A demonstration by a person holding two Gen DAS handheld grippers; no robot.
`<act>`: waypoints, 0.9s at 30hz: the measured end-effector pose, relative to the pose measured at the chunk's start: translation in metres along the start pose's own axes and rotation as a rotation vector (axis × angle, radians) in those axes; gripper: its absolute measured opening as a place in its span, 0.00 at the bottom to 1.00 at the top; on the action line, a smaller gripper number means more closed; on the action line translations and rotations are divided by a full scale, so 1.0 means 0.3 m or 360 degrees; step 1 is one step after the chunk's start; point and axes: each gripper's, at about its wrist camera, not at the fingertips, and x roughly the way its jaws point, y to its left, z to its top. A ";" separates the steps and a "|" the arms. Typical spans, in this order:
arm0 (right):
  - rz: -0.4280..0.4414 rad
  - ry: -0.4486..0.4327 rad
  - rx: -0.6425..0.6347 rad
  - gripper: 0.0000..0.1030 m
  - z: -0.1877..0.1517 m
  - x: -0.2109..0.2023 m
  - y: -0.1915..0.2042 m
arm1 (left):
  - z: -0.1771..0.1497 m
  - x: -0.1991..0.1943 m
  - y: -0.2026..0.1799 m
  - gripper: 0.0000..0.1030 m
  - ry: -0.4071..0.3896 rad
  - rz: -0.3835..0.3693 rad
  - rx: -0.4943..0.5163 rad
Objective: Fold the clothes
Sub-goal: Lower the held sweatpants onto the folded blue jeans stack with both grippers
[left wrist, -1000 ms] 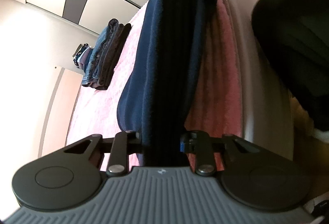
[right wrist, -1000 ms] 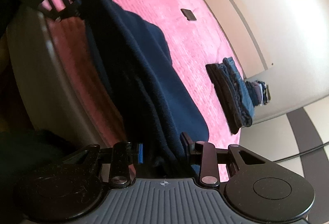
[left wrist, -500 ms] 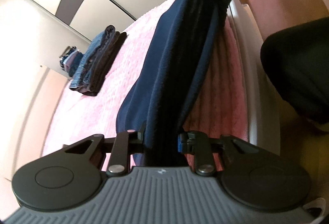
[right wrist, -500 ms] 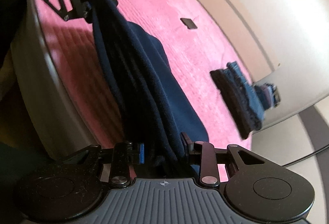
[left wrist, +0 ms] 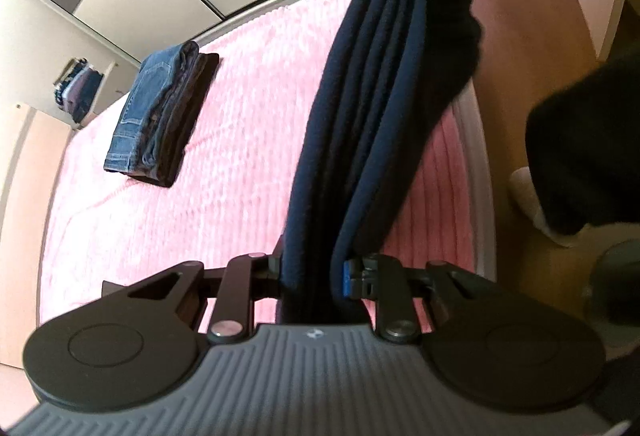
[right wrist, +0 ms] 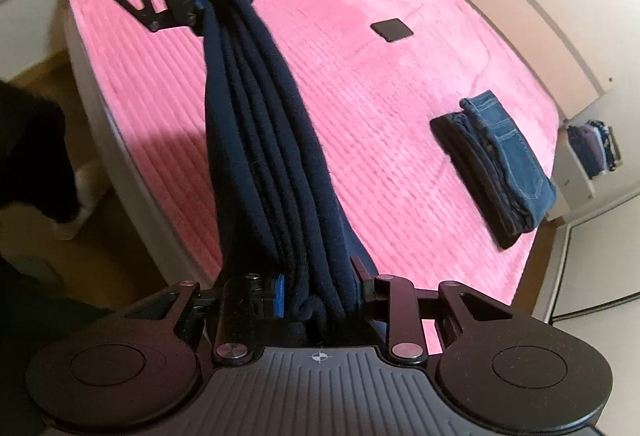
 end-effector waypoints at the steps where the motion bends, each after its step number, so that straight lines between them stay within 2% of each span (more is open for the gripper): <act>1: 0.0010 -0.0005 0.0002 0.28 -0.007 -0.032 -0.033 | 0.045 -0.024 0.024 0.20 0.0018 -0.0009 0.0004; 5: -0.0035 -0.0049 -0.0005 0.28 -0.025 -0.127 -0.170 | 0.205 -0.091 0.119 0.20 0.0047 0.0010 0.0005; 10: -0.0123 -0.0069 -0.0051 0.28 0.017 -0.154 -0.331 | 0.332 -0.100 0.240 0.20 0.0019 0.0119 -0.0016; 17: -0.0230 -0.0016 -0.0133 0.28 0.105 -0.153 -0.523 | 0.372 -0.045 0.454 0.20 -0.0101 0.0189 -0.0066; 21: -0.0249 0.0041 -0.0133 0.28 0.145 -0.122 -0.650 | 0.390 0.017 0.588 0.20 -0.0197 0.0164 -0.0090; 27: -0.0270 0.0051 -0.0145 0.28 0.191 -0.042 -0.874 | 0.447 0.120 0.790 0.20 -0.0262 0.0154 -0.0053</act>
